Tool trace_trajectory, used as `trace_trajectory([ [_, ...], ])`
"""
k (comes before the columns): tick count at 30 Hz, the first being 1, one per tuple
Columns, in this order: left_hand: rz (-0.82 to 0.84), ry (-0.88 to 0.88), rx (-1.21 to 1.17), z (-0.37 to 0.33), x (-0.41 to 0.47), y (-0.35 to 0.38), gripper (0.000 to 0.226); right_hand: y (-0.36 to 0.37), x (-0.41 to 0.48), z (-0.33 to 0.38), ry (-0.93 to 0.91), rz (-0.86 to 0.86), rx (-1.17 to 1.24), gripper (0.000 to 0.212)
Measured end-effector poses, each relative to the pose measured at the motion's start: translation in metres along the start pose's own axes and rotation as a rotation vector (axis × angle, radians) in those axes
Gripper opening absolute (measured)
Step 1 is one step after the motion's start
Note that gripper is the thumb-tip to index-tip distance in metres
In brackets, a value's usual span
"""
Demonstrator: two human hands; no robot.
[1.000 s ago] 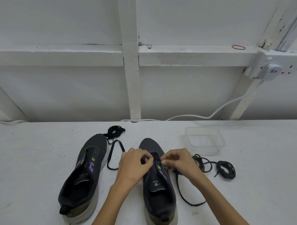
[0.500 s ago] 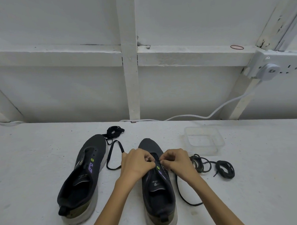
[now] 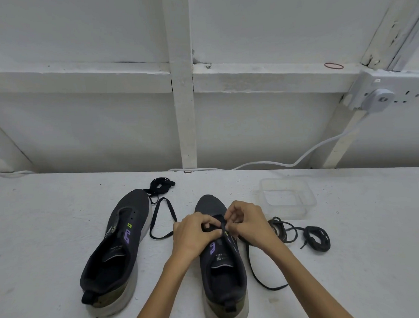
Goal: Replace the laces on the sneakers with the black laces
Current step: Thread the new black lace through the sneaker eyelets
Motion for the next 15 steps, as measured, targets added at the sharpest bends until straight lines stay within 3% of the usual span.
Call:
trace_trajectory([
  [8,-0.028,0.020,0.094,0.000,0.002,0.000,0.013,0.004,-0.004,0.001,-0.059,-0.041,-0.093,0.017],
  [15,-0.023,0.138,0.185,-0.010,-0.002,0.003,0.012,0.007,-0.004,-0.005,0.058,0.018,-0.023,0.017],
])
Point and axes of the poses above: each hand's wrist, its own x-axis towards the middle knuckle, its own y-axis out of the palm, z = x × y, the point moved 9 cm from there along x, towards the middle knuckle, and after that the axes turned 3 degrees about -z, right-handed, at the moved point
